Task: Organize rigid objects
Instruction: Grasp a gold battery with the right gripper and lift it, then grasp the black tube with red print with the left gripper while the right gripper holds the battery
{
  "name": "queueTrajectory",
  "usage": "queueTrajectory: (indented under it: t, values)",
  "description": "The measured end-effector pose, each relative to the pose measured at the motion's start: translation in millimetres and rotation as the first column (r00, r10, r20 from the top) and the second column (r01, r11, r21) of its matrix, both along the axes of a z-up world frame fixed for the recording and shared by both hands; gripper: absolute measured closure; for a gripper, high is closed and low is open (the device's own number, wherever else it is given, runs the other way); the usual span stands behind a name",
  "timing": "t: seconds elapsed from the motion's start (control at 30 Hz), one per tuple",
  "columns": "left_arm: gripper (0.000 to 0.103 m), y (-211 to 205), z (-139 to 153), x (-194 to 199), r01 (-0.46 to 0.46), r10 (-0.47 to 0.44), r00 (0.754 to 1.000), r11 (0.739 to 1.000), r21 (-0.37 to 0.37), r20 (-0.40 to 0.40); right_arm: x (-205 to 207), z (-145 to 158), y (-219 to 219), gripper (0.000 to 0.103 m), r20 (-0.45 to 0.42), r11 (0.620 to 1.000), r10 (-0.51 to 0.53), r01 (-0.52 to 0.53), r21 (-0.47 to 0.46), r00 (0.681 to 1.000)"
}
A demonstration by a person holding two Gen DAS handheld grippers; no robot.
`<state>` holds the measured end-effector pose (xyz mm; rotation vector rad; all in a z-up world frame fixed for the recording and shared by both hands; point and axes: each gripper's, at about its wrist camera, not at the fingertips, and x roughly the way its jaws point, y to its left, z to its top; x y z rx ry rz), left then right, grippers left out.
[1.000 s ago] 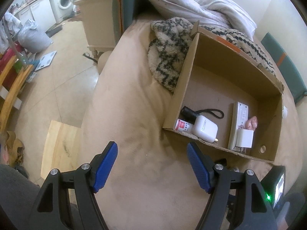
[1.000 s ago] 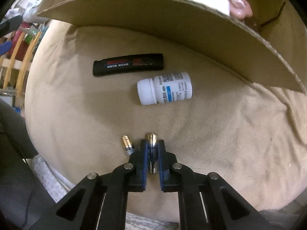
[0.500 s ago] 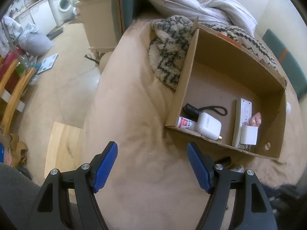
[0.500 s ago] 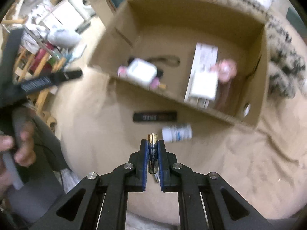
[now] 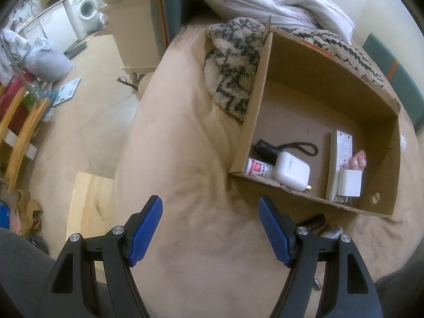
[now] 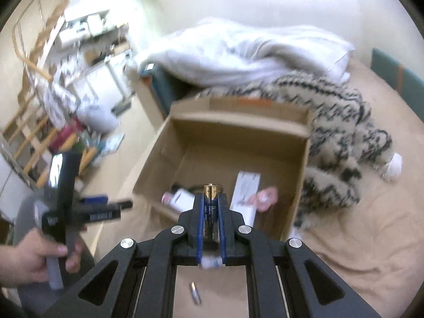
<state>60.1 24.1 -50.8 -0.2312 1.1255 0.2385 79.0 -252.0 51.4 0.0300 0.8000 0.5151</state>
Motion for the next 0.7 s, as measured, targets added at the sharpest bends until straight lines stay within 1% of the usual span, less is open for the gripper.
queueTrajectory:
  t: [0.07,0.13,0.2,0.27,0.37,0.43,0.57,0.6,0.7]
  values:
    - [0.031,-0.1,-2.5,0.3,0.000,0.000,1.000,1.000,-0.004,-0.011,4.4,-4.5,-6.7,0.092,0.007,0.999,-0.020,0.019,0.025,1.000]
    - [0.031,-0.4,-5.4,0.7,-0.002,0.002,1.000,1.000,-0.005,-0.021,9.6,-8.6,-13.3,0.092,-0.009,0.998,-0.043,0.044,0.043,0.999]
    - [0.031,-1.6,-8.8,1.2,-0.006,0.006,0.999,1.000,-0.003,-0.033,12.3,-7.5,-16.7,0.092,-0.008,0.996,-0.055,0.056,0.072,0.998]
    - [0.031,-3.5,-13.0,1.7,-0.017,0.016,0.999,1.000,-0.021,-0.046,10.5,-9.0,-20.0,0.092,-0.010,0.995,-0.065,0.066,0.081,0.998]
    - [0.031,-9.5,-19.8,1.4,-0.052,0.047,0.997,0.996,-0.079,-0.064,11.9,-14.6,-21.6,0.092,-0.041,0.993,-0.076,0.080,0.092,0.996]
    - [0.031,-17.7,-30.0,0.1,-0.087,0.073,0.993,0.983,-0.160,-0.092,13.6,-17.4,-22.2,0.092,-0.052,0.992,-0.078,0.083,0.093,0.996]
    - [0.031,-40.1,-47.5,-0.4,-0.145,0.119,0.987,0.954,-0.263,-0.112,16.3,-18.0,-25.3,0.092,-0.064,0.989,-0.077,0.084,0.119,0.995]
    - [0.031,-46.3,-51.1,0.7,-0.151,0.124,0.985,0.951,-0.271,-0.116,17.1,-18.4,-26.4,0.092,-0.068,0.989,-0.078,0.086,0.124,0.995]
    - [0.031,-66.6,-67.8,8.3,-0.178,0.139,0.977,0.950,-0.258,-0.162,18.0,-19.4,-27.6,0.092,-0.077,0.988,-0.076,0.085,0.130,0.994]
